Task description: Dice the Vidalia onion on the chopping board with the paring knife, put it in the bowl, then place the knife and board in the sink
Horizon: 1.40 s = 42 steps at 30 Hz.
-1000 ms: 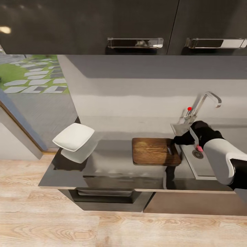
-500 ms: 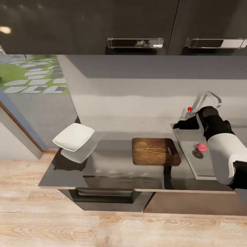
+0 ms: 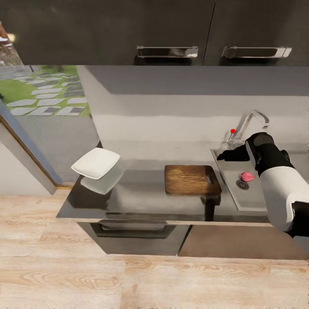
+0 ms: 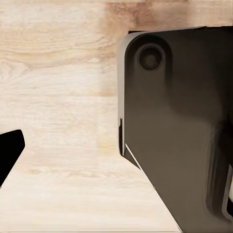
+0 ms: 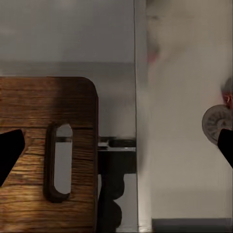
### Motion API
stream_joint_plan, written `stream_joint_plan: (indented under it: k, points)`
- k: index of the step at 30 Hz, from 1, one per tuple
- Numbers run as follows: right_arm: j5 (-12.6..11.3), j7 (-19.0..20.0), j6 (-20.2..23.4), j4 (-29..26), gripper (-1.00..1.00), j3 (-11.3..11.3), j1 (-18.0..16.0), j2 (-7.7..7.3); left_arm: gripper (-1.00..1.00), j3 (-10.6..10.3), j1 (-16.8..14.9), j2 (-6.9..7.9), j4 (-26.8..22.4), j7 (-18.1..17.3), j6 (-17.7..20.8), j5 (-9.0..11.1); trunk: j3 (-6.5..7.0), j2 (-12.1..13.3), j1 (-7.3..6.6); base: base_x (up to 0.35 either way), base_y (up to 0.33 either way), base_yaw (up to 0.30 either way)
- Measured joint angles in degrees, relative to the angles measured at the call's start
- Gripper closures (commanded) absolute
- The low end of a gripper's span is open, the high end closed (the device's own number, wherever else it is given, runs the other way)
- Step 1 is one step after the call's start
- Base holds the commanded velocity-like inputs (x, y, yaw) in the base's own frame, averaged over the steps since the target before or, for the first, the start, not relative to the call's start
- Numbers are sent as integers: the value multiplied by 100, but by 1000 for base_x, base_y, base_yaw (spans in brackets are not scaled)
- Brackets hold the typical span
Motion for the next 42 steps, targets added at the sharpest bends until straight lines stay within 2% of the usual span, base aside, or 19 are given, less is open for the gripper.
stream_joint_plan:
  k: [42]
  points:
    - [3, -6, -23, 275, -100, 5, 0, 12, -100, 0, 0, 0, 0, 0, 1, 0, 0, 0, 0, -293, 0, 0]
